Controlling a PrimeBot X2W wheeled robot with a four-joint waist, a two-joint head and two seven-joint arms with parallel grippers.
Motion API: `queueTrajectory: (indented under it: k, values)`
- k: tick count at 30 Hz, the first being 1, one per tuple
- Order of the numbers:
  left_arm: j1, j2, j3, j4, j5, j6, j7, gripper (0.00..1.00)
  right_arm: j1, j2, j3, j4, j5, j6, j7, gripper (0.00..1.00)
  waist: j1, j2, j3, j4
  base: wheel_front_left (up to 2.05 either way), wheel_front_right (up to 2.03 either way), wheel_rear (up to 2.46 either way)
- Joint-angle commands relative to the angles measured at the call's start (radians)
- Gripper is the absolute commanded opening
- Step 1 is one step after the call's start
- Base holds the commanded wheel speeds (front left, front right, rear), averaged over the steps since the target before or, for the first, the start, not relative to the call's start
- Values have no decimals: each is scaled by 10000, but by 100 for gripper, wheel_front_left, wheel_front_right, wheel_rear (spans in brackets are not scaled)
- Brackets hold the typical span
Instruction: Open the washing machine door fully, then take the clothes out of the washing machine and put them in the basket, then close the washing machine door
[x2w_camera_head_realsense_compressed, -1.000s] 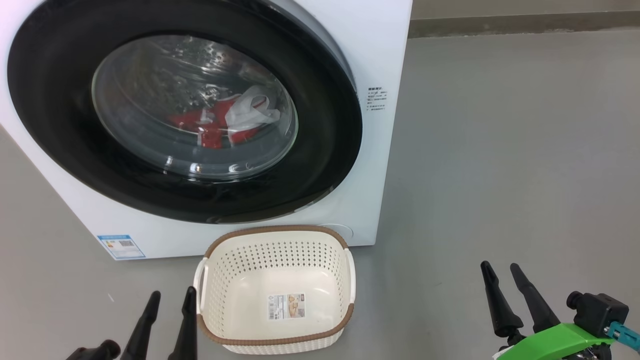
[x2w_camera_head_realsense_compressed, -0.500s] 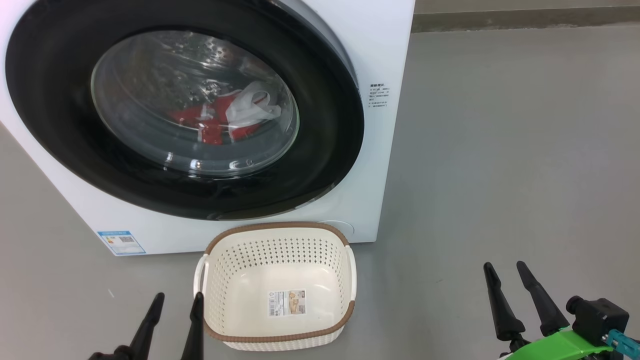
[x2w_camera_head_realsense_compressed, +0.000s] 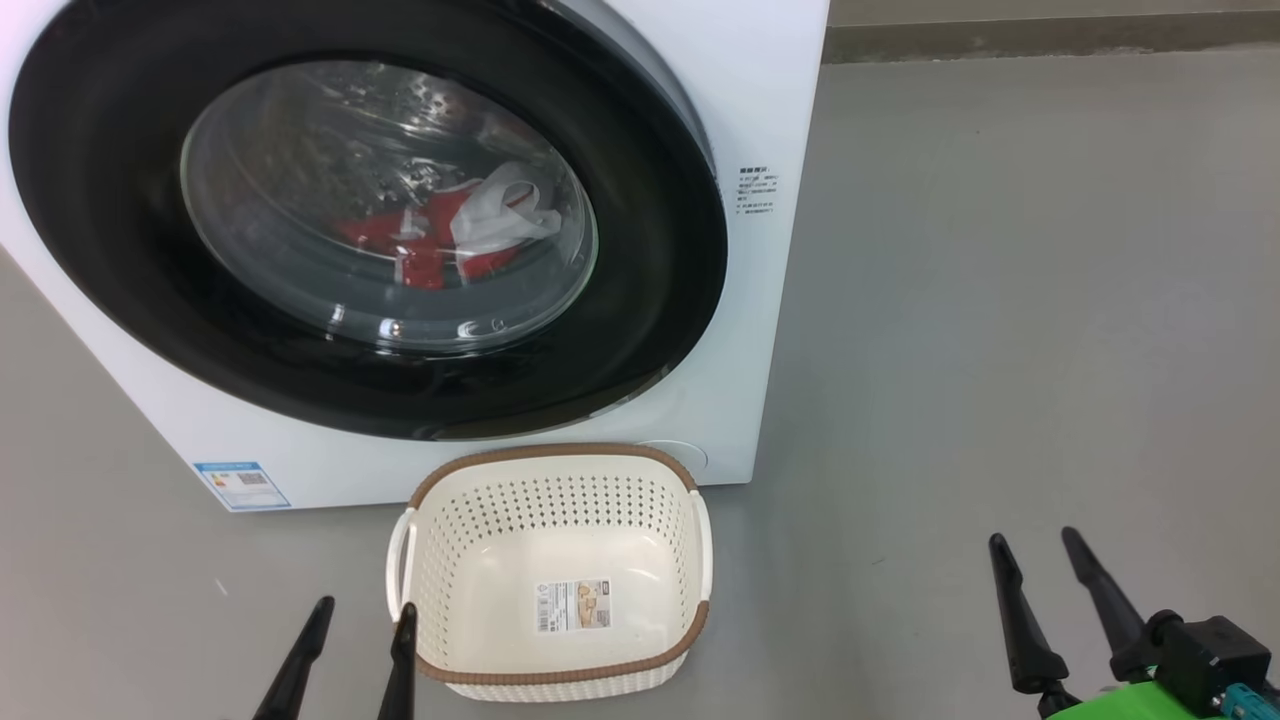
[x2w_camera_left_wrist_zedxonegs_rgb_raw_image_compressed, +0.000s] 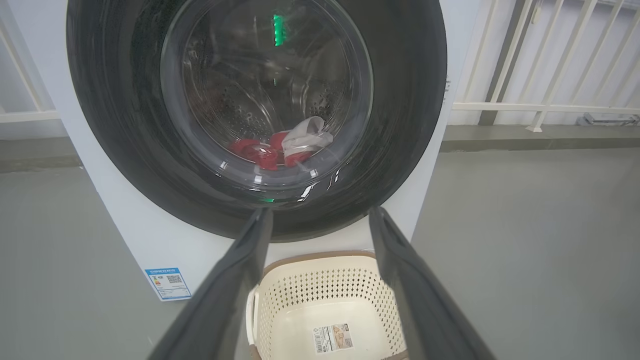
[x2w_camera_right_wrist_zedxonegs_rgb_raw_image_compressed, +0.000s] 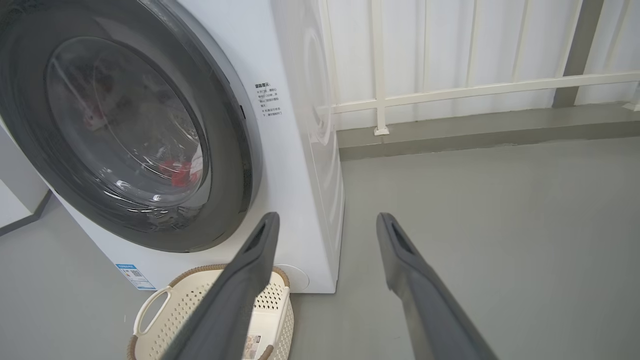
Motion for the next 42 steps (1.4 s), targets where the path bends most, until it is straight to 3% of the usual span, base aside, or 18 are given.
queueTrajectory:
  k: [1, 26, 27, 28, 30, 42]
  values:
    - [-101, 112, 324, -200, 308, -23, -185, 100, -50, -100, 122, -317, -410, 6, -201, 100, -1, 0, -7, -9, 0, 0, 0]
    - [-152, 111, 459, 213, -97, -24, -208, 100, 21, -25, 185, -370, -314, 6, -224, 100, -1, 0, -69, 49, 0, 0, 0]
    - [-157, 111, 452, 203, -100, -23, -208, 100, -4, -24, 229, -367, -249, 6, -224, 47, -1, 0, -69, 55, 0, 0, 0]
    - [-163, 111, 444, 195, -103, -21, -208, 100, -40, -24, 267, -364, -195, 6, -224, 35, -1, 0, -67, 62, 0, 0, 0]
    - [-171, 111, 424, 184, -109, -21, -208, 100, -147, -22, 380, -393, -73, 6, -224, 0, -1, 0, -57, 70, 0, 0, 0]
    - [-381, 110, 224, 154, -162, -25, -208, 100, -1672, -12, 849, -424, 2066, 6, -224, 0, -1, 0, 213, 221, 0, 0, 0]
